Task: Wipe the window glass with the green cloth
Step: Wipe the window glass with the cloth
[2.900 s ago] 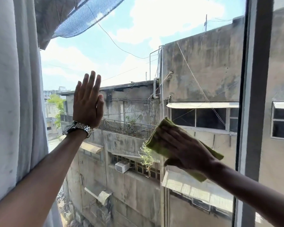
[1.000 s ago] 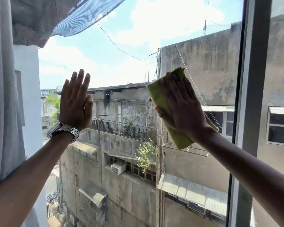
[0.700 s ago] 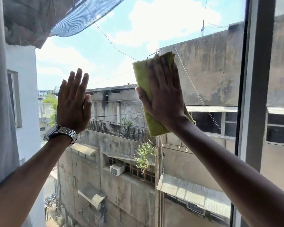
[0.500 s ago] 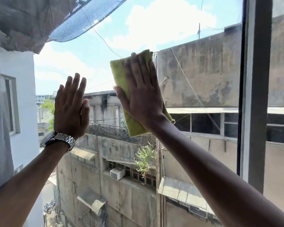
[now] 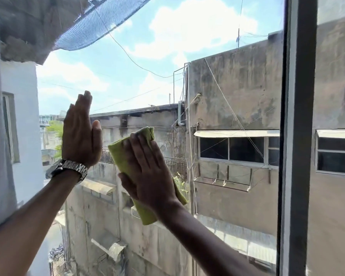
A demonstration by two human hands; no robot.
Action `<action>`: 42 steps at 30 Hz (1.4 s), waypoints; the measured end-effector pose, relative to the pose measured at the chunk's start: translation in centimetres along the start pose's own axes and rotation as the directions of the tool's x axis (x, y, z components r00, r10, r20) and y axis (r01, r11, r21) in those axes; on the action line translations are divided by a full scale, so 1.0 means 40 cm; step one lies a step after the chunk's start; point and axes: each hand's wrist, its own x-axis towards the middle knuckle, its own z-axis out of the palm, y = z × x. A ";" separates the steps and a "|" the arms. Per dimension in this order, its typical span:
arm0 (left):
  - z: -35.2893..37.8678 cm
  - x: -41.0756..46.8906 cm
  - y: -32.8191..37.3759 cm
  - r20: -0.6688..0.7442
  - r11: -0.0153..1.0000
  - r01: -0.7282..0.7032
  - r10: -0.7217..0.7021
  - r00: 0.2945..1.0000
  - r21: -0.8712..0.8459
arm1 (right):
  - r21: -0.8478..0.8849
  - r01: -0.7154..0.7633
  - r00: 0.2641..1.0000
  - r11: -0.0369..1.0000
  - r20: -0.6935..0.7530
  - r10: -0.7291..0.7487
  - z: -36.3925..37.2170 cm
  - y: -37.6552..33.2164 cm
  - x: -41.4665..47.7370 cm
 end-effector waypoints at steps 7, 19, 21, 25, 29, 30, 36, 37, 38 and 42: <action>-0.005 0.007 -0.002 0.002 1.000 -0.030 0.030 1.000 -0.004 | -0.106 0.093 0.995 0.990 0.056 -0.088 -0.075 0.226 -0.148; -0.007 0.009 0.007 -0.007 1.000 -0.006 0.006 1.000 0.004 | -0.241 -0.251 0.968 0.938 -0.092 0.235 -0.197 0.505 0.025; -0.005 0.012 0.003 -0.012 1.000 -0.004 0.004 1.000 0.014 | -0.226 -0.317 0.946 0.921 -0.147 0.289 -0.191 0.487 0.099; 0.001 0.011 -0.001 -0.011 1.000 -0.002 0.002 1.000 0.023 | -0.197 -0.393 0.912 0.898 -0.211 0.352 -0.175 0.440 0.233; 0.007 0.008 -0.006 -0.020 1.000 -0.008 0.008 1.000 0.021 | -0.162 -0.424 0.896 0.891 -0.215 0.388 -0.152 0.378 0.323; 0.008 0.008 -0.007 -0.022 1.000 -0.009 0.010 1.000 0.025 | -0.152 -0.409 0.902 0.900 -0.213 0.375 -0.146 0.361 0.337; 0.009 0.010 -0.017 -0.026 1.000 -0.017 0.018 1.000 0.021 | -0.158 -0.239 0.963 0.958 -0.167 0.213 -0.100 0.257 0.323; 0.008 0.010 -0.020 -0.025 1.000 -0.019 0.019 1.000 0.020 | -0.158 -0.186 0.975 0.970 -0.148 0.163 -0.091 0.236 0.302; 0.008 0.009 -0.020 -0.024 1.000 -0.015 0.016 1.000 0.019 | -0.157 -0.124 0.987 0.980 -0.119 0.106 -0.082 0.215 0.276; 0.005 0.009 -0.019 -0.008 1.000 -0.001 0.001 1.000 0.020 | -0.117 0.139 0.989 0.983 0.065 -0.133 -0.045 0.144 0.104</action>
